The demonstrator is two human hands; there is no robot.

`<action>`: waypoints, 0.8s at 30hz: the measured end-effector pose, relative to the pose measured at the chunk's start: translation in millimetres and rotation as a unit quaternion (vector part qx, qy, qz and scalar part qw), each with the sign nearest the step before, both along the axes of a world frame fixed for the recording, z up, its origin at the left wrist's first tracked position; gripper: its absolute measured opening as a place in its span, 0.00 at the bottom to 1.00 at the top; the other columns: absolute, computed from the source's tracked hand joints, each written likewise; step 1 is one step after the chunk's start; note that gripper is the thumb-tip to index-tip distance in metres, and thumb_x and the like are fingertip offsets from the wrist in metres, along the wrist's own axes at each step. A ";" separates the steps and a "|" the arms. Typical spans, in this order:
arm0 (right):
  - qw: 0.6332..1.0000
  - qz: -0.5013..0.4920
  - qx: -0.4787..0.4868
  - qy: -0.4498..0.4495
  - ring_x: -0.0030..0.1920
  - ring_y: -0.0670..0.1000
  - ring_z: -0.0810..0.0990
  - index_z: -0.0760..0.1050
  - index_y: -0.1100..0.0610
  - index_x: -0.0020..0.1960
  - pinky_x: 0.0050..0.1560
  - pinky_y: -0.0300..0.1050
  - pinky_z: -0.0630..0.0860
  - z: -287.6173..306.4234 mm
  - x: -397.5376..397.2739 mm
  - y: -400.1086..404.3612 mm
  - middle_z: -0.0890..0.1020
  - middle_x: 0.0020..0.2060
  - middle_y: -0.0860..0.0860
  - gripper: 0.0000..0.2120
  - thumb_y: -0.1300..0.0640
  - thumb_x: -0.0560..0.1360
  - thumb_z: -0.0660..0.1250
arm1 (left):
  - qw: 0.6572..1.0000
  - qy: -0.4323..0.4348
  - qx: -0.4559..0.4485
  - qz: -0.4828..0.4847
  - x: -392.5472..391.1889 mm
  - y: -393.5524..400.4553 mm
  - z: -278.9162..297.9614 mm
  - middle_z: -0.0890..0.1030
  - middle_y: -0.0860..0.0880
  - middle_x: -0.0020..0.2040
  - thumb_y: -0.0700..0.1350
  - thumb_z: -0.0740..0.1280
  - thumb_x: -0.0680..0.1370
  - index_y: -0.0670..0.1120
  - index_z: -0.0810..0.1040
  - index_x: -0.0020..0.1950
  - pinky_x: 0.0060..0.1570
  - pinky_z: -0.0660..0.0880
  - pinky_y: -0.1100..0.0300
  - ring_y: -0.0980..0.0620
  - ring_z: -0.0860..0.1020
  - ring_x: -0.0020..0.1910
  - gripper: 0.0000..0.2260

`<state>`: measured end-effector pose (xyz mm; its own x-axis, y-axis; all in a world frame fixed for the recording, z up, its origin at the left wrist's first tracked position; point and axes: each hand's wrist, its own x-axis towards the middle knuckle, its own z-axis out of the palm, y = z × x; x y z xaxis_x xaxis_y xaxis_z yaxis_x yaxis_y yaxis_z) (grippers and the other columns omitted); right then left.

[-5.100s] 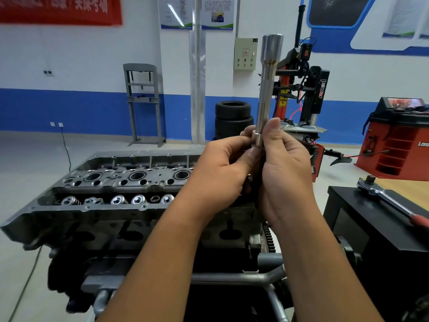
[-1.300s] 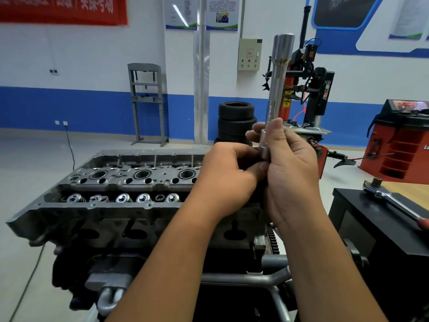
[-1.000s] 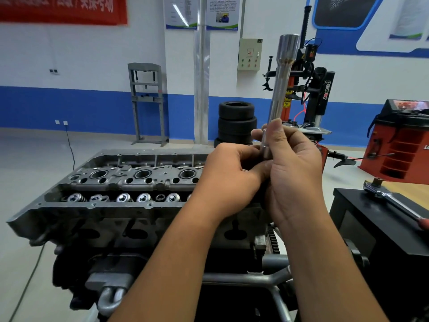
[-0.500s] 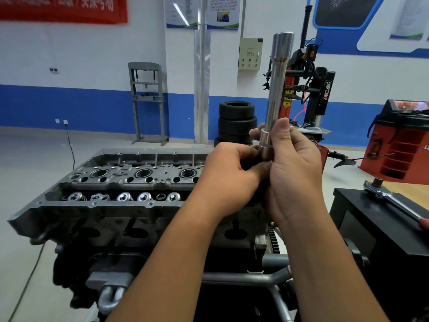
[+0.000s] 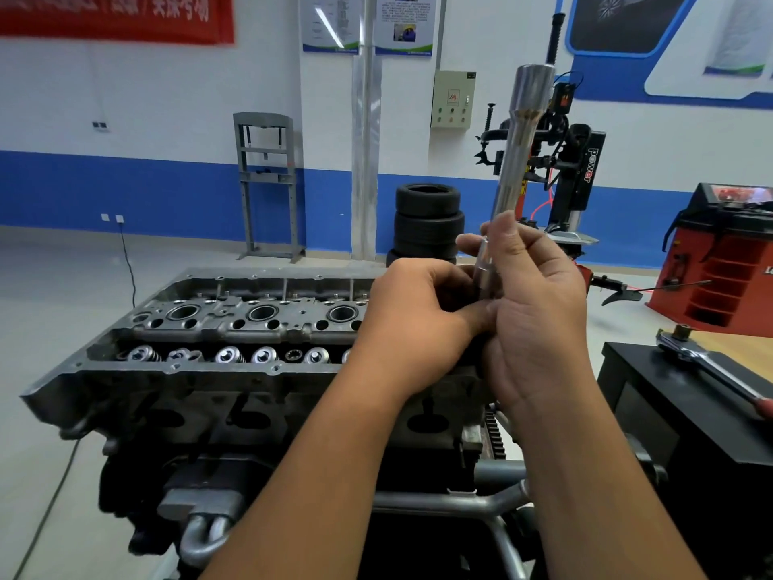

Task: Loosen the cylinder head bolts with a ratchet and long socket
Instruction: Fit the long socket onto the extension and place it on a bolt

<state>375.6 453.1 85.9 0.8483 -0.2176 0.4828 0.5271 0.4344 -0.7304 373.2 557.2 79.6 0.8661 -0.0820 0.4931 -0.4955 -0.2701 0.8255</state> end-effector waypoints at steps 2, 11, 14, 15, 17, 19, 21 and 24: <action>1.000 -0.007 0.002 -0.003 0.41 0.59 0.80 0.79 0.61 0.51 0.54 0.76 0.78 0.0 -0.4 0.2 0.84 0.42 0.57 0.24 0.45 0.66 0.78 | 1.000 -0.006 0.010 0.023 1.0 -0.1 -0.9 0.87 0.55 0.43 0.45 0.79 0.74 0.49 0.87 0.48 0.51 0.84 0.53 0.59 0.85 0.44 0.05; 1.000 0.000 -0.005 -0.004 0.42 0.57 0.82 0.83 0.54 0.43 0.57 0.73 0.78 0.1 1.0 1.6 0.86 0.41 0.55 0.16 0.42 0.69 0.74 | 1.000 -0.002 0.009 -0.004 1.6 -0.8 -1.0 0.88 0.53 0.46 0.44 0.78 0.76 0.50 0.88 0.51 0.56 0.83 0.47 0.54 0.86 0.49 0.05; 1.000 -0.006 -0.006 -0.011 0.43 0.59 0.80 0.82 0.56 0.44 0.56 0.75 0.77 -0.1 0.5 0.5 0.85 0.42 0.56 0.15 0.45 0.67 0.76 | 1.000 -0.007 0.016 0.026 1.8 -0.4 -1.8 0.87 0.54 0.44 0.46 0.80 0.73 0.51 0.87 0.48 0.53 0.84 0.49 0.56 0.85 0.47 0.06; 1.000 -0.006 -0.013 -0.010 0.43 0.59 0.81 0.83 0.54 0.42 0.58 0.74 0.78 0.1 0.5 0.1 0.85 0.42 0.55 0.13 0.44 0.68 0.75 | 1.000 -0.005 0.019 0.021 1.7 -0.5 -1.5 0.87 0.54 0.44 0.46 0.79 0.74 0.51 0.87 0.48 0.53 0.84 0.48 0.56 0.85 0.47 0.05; 1.000 -0.007 -0.030 0.000 0.45 0.55 0.84 0.85 0.53 0.40 0.60 0.67 0.81 0.2 0.3 0.0 0.87 0.43 0.54 0.14 0.42 0.69 0.72 | 0.999 0.001 0.037 0.000 0.8 -0.8 -0.2 0.88 0.54 0.46 0.45 0.77 0.77 0.53 0.87 0.50 0.54 0.83 0.47 0.54 0.85 0.49 0.04; 0.999 -0.012 -0.037 0.004 0.44 0.51 0.85 0.85 0.54 0.40 0.59 0.61 0.82 0.2 1.0 0.9 0.87 0.42 0.54 0.16 0.41 0.72 0.69 | 0.998 -0.003 0.057 -0.012 0.2 -0.9 0.8 0.88 0.54 0.47 0.43 0.74 0.78 0.53 0.87 0.52 0.55 0.83 0.46 0.53 0.85 0.50 0.06; 0.999 -0.012 -0.035 0.002 0.43 0.51 0.85 0.85 0.54 0.40 0.57 0.59 0.83 0.2 1.5 2.1 0.87 0.41 0.54 0.17 0.41 0.73 0.68 | 0.998 -0.010 0.058 -0.011 0.1 -0.9 0.7 0.88 0.53 0.47 0.42 0.73 0.78 0.52 0.87 0.52 0.55 0.83 0.45 0.52 0.85 0.50 0.06; 1.000 0.003 -0.012 -0.007 0.41 0.56 0.84 0.84 0.51 0.41 0.52 0.62 0.82 0.3 0.7 1.3 0.85 0.39 0.58 0.11 0.43 0.70 0.72 | 0.998 -0.026 0.059 0.021 -0.7 -3.7 -2.1 0.87 0.56 0.46 0.46 0.75 0.77 0.56 0.87 0.52 0.54 0.83 0.48 0.56 0.85 0.49 0.06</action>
<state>376.2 454.5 86.2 0.8430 -0.2014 0.4988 0.5344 0.4195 -0.7338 372.4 553.5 77.5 0.8434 -0.1061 0.5268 -0.5234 -0.3844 0.7605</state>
